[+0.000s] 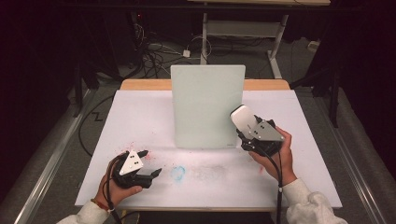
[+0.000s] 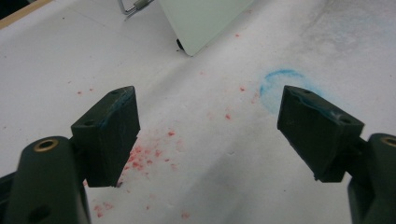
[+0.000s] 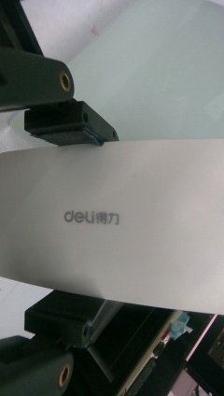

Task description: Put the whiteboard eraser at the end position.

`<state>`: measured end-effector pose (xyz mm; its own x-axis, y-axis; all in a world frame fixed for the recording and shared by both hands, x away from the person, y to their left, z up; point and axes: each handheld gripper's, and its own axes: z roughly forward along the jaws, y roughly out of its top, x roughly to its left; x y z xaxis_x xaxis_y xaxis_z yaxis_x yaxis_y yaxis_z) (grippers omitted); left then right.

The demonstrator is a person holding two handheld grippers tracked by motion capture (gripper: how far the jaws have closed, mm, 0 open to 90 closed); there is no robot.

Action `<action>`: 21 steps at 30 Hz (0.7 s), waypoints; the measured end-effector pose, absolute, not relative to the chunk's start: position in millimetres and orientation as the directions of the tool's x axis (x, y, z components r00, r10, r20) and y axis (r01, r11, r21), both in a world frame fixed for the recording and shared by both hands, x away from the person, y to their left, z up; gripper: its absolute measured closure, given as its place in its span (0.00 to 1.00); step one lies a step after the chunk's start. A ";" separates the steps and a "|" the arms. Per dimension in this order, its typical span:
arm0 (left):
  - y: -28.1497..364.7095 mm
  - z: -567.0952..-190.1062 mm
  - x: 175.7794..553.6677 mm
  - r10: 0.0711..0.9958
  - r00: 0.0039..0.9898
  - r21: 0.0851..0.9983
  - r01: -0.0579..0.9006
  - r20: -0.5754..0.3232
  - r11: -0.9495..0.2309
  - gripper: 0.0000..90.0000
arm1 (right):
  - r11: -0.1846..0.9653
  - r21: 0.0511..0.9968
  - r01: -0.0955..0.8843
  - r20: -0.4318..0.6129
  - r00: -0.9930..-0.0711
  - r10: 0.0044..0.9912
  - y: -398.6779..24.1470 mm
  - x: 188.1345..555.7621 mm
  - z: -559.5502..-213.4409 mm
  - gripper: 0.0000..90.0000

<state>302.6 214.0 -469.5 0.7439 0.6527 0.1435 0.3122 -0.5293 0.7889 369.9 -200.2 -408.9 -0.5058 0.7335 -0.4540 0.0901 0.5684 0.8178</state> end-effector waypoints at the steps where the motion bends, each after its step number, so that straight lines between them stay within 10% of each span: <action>1: 214.1 -469.1 302.3 0.653 0.743 0.789 0.311 0.146 -0.530 0.23 | 0.564 0.821 0.090 -0.445 -0.516 0.731 -200.3 369.2 -408.3 0.34; 21: 210.1 -468.0 302.2 0.644 0.748 0.785 0.299 0.159 -0.542 0.23 | 0.709 0.703 0.052 -0.353 -0.840 0.411 -175.0 346.5 -416.8 0.34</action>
